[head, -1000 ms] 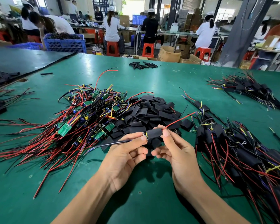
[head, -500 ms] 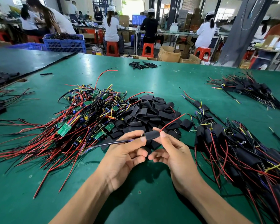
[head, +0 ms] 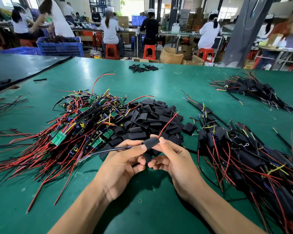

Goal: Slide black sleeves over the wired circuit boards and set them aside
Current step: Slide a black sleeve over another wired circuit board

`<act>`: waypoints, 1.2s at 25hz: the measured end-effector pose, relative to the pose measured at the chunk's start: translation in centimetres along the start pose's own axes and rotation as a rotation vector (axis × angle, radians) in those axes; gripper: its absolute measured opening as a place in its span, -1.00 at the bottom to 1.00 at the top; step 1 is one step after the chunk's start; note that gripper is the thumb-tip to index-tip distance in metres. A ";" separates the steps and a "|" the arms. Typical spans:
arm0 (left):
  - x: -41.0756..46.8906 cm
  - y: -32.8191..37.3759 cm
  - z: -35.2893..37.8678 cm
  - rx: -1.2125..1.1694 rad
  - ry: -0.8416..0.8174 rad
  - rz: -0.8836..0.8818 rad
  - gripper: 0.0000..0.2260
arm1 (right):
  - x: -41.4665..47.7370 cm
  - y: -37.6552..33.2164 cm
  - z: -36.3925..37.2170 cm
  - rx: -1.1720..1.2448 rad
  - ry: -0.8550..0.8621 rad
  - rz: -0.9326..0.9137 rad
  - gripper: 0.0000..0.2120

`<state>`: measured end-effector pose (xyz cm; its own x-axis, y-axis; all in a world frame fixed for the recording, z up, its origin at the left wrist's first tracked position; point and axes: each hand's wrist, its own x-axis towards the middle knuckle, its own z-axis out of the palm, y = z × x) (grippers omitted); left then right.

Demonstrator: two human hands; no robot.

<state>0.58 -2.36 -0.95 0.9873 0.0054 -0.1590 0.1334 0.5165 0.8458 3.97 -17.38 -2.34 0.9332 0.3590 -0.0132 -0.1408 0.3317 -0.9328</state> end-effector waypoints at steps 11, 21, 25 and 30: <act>0.2 -0.4 -0.4 0.050 -0.018 0.035 -0.89 | -0.1 -0.4 -0.4 -0.047 -0.055 -0.006 -0.71; 0.5 0.2 -0.7 0.096 -0.022 0.042 -0.91 | 0.3 -1.1 -0.7 0.088 -0.030 0.060 -0.64; 0.8 1.0 -1.1 0.143 -0.073 0.030 -0.87 | -0.2 -1.8 -0.6 0.053 -0.136 0.241 -0.68; 0.8 0.9 -1.1 0.091 -0.100 0.019 -0.79 | -1.0 -2.2 -0.5 0.119 -0.253 0.388 -0.75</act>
<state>1.38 -0.95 -0.93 0.9928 -0.0730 -0.0948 0.1173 0.4369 0.8919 3.49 -18.88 -0.44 0.6967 0.6723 -0.2502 -0.5136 0.2238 -0.8283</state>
